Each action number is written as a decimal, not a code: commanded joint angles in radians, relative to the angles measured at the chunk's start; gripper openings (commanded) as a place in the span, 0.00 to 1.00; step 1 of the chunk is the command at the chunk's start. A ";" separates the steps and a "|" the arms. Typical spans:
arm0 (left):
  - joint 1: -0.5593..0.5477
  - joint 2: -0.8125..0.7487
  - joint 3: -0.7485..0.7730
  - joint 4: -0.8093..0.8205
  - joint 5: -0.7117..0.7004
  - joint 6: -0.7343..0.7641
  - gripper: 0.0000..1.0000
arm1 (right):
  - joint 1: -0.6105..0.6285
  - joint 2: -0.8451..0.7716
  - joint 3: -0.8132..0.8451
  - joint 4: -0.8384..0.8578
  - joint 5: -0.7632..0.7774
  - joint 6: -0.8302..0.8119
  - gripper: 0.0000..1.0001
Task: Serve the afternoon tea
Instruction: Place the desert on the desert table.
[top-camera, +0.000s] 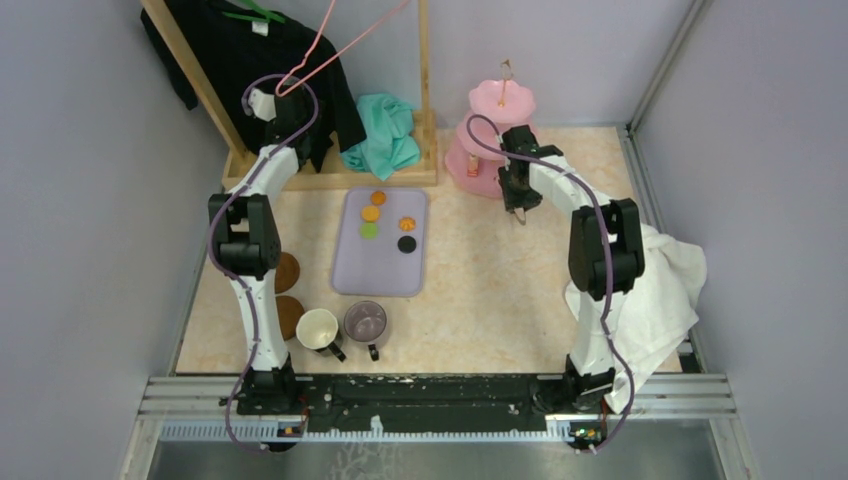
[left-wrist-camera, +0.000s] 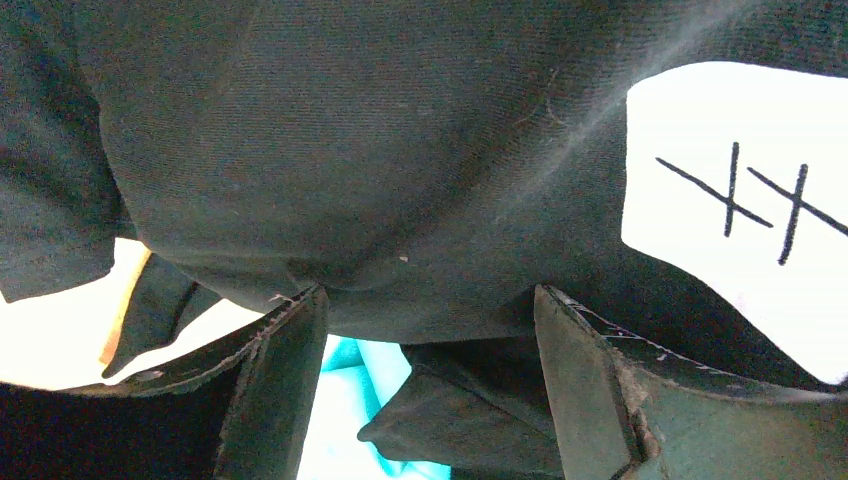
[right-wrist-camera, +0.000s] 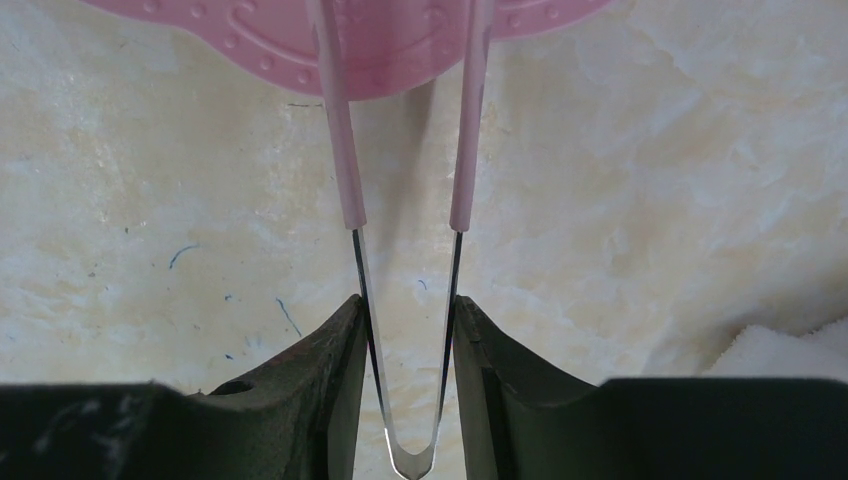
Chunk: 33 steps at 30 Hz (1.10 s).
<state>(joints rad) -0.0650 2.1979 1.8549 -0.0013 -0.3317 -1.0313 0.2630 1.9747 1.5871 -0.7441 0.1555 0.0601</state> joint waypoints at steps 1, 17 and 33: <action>0.004 0.022 0.034 0.001 0.005 0.013 0.80 | -0.008 -0.004 0.054 0.010 0.000 -0.002 0.37; 0.005 0.011 0.016 0.001 0.004 0.009 0.80 | -0.007 -0.083 0.001 0.052 -0.003 0.002 0.37; 0.007 -0.023 -0.031 0.022 -0.001 0.000 0.80 | 0.110 -0.252 -0.107 0.102 0.013 -0.045 0.33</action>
<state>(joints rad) -0.0647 2.1975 1.8336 -0.0002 -0.3309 -1.0325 0.3340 1.7966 1.4960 -0.6773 0.1593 0.0280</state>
